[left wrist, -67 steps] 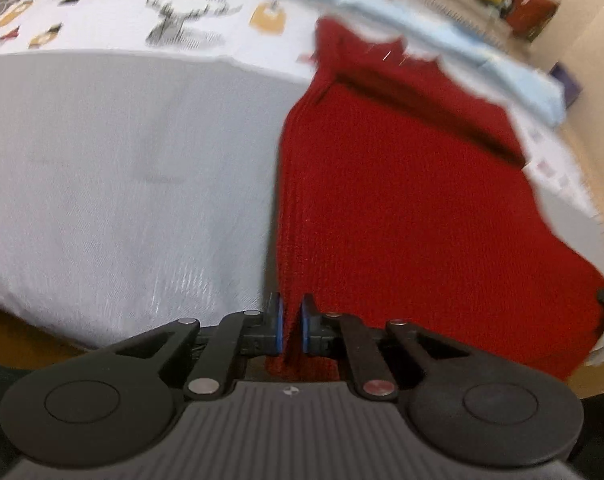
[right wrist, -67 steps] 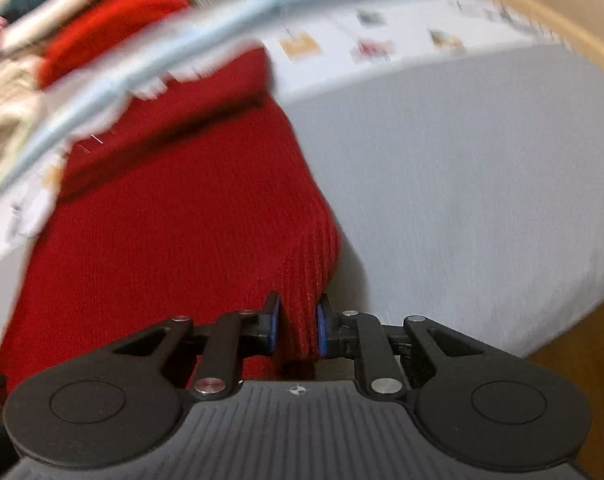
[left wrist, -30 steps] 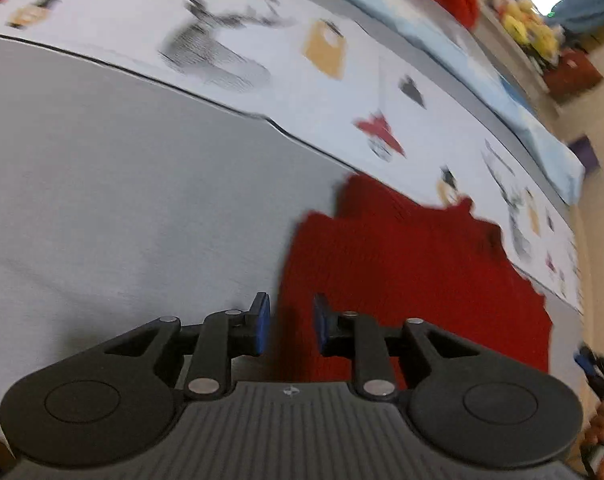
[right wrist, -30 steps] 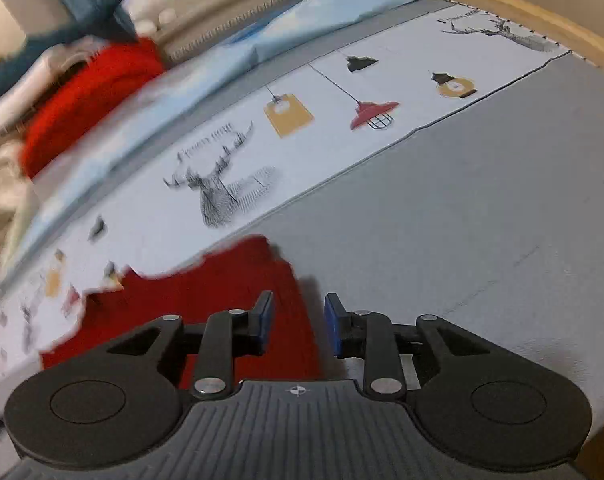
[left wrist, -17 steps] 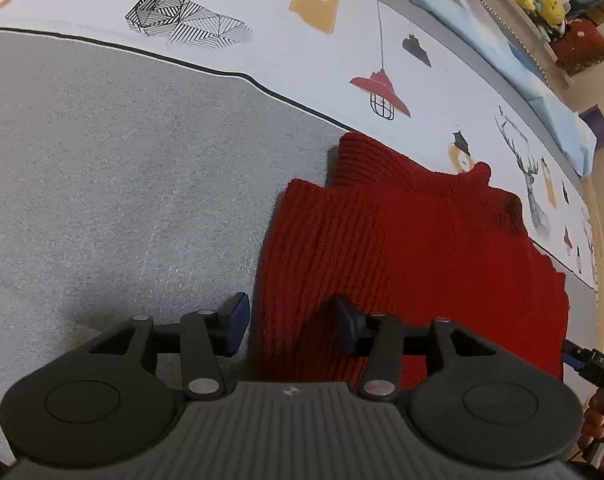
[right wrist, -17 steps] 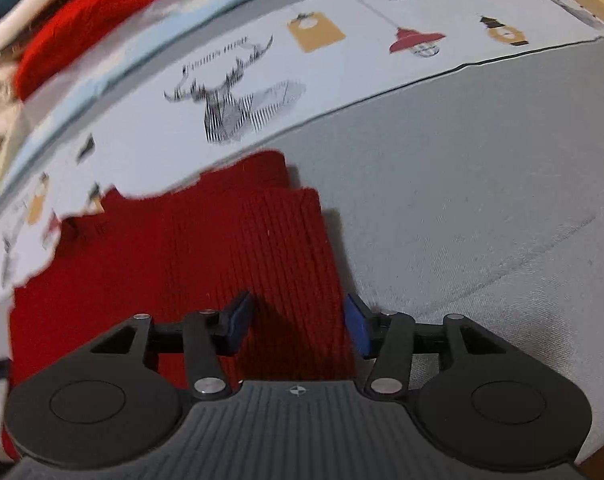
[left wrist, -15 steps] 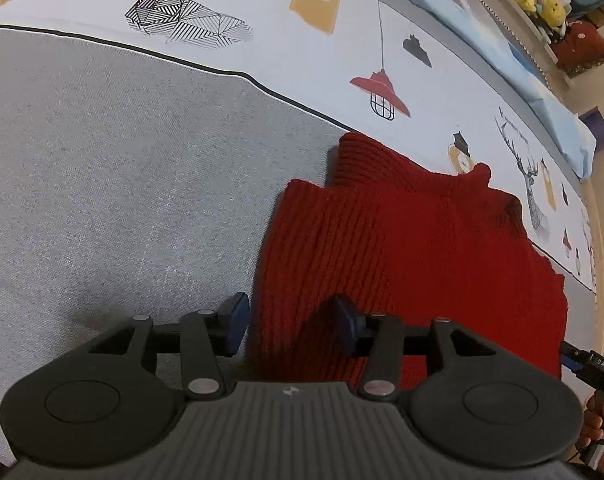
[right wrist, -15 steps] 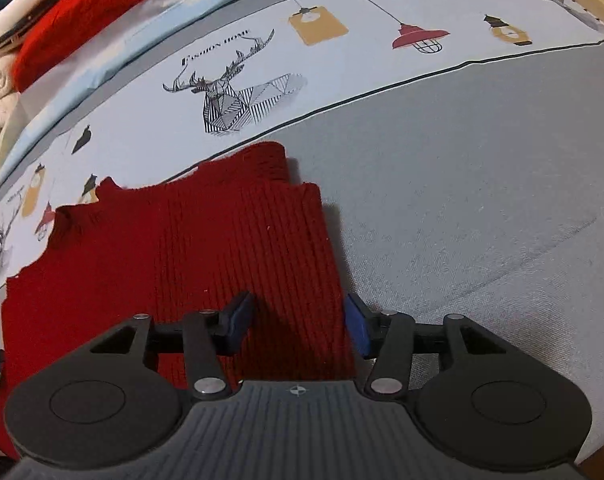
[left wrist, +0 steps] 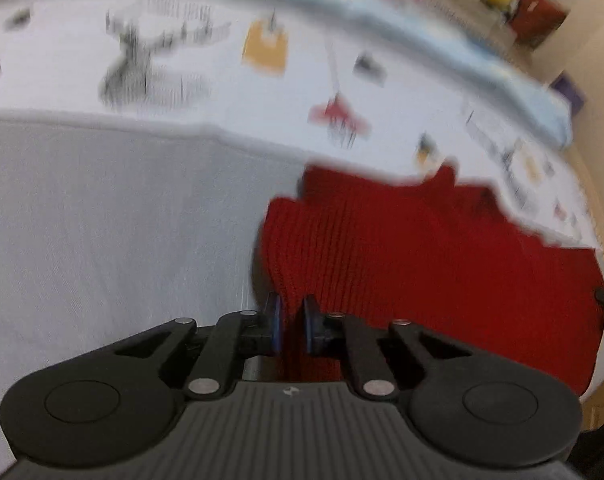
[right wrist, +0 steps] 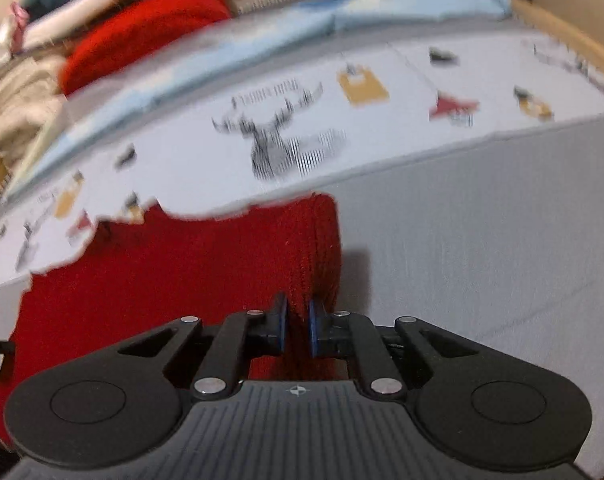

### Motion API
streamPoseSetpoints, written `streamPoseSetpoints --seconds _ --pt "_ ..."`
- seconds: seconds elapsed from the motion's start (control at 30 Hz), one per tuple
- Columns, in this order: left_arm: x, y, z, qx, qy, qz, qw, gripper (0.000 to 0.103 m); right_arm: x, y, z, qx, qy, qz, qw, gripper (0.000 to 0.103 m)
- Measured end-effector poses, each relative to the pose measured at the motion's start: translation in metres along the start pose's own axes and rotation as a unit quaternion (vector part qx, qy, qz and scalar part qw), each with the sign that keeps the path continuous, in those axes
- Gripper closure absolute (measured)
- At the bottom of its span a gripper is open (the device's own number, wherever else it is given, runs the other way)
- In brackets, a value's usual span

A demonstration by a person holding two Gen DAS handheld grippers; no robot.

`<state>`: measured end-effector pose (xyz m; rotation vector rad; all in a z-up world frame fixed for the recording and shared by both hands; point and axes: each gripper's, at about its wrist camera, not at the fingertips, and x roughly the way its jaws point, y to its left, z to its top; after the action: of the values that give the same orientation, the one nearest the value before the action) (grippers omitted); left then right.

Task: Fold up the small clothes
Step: 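Fold the held hem up toward the collar with both grippers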

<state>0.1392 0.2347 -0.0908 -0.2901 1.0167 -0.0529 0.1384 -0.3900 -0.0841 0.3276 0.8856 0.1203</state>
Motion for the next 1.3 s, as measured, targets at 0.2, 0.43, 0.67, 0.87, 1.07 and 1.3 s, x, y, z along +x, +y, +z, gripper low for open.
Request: streamPoseSetpoints --seconds 0.2,0.43,0.67,0.87,1.07,1.3 --pt "-0.048 -0.015 0.007 0.013 -0.141 -0.021 0.9897 0.092 -0.044 0.008 0.012 -0.021 -0.137 -0.003 0.99 0.094" --pt "-0.011 -0.04 0.007 0.059 -0.065 -0.005 0.9961 0.058 -0.006 0.004 0.023 0.021 -0.076 -0.044 0.996 0.082" --pt "0.015 -0.031 -0.031 0.071 0.105 0.038 0.9912 0.057 0.019 -0.017 -0.006 0.054 0.082 -0.041 0.994 0.074" --pt "-0.002 -0.023 -0.049 0.072 0.11 -0.015 0.9913 0.059 0.001 -0.022 -0.036 0.027 0.125 -0.018 0.992 0.071" --pt "-0.028 -0.029 -0.059 0.107 0.076 -0.039 0.9906 0.09 -0.014 -0.016 -0.052 -0.014 0.141 0.015 0.99 0.09" --pt "-0.056 -0.023 -0.08 0.051 0.015 -0.024 0.9983 0.089 -0.073 -0.032 -0.048 0.077 -0.008 0.029 0.997 0.092"
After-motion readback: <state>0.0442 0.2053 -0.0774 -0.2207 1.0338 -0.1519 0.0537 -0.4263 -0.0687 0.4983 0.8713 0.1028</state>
